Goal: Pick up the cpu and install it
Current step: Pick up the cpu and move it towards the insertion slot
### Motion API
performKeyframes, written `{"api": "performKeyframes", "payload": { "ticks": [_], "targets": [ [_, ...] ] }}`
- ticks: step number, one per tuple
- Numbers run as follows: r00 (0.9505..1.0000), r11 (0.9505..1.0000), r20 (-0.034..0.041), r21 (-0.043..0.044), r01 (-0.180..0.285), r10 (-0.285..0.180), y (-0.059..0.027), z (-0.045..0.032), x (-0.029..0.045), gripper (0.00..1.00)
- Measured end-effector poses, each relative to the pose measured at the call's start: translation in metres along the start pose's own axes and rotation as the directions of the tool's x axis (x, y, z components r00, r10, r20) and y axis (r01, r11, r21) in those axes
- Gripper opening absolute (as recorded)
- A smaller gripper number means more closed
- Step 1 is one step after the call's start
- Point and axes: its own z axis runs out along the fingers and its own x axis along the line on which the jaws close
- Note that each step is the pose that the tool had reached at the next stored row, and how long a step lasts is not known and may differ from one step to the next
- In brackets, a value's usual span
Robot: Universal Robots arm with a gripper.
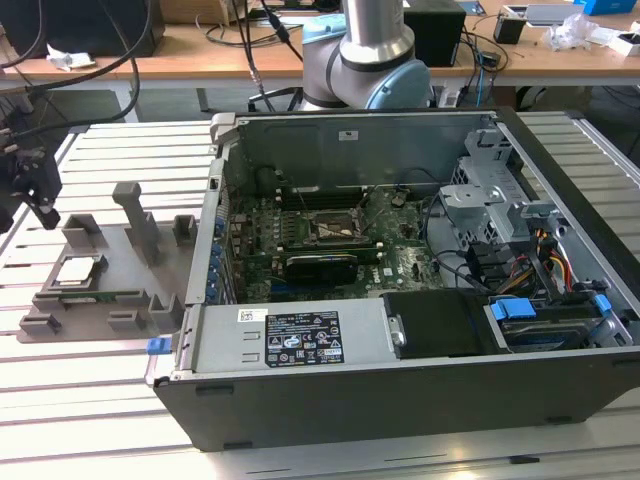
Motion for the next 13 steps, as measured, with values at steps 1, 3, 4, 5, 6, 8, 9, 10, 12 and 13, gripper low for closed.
{"api": "performKeyframes", "payload": {
  "ticks": [1,3,4,5,6,8,9,10,12,13],
  "targets": [
    [1.0,1.0,0.0001,0.0,0.0,0.0,0.0,0.0008,0.0,0.6],
    [1.0,1.0,0.0,0.0,0.0,0.0,0.0,0.002,0.0,0.6],
    [1.0,1.0,0.0,0.0,0.0,0.0,0.0,0.0025,0.0001,0.6],
    [1.0,1.0,0.0,0.0,0.0,0.0,0.0,0.0037,0.0001,0.6],
    [1.0,1.0,0.0,0.0,0.0,0.0,0.0,0.0051,0.0001,0.6],
    [1.0,1.0,0.0001,-0.0001,0.0,0.0,0.0,0.0066,0.0002,0.6],
    [1.0,1.0,0.0,0.0,0.0,0.0,0.0,0.0079,0.0002,0.6],
    [1.0,1.0,0.0,0.0,0.0,0.0,0.0,0.0088,0.0003,0.6],
    [1.0,1.0,0.0,0.0,0.0,0.0,0.0,0.0104,0.0003,0.6],
    [1.0,1.0,0.0,0.0,0.0,0.0,0.0,0.0112,0.0003,0.6]
  ]
}}
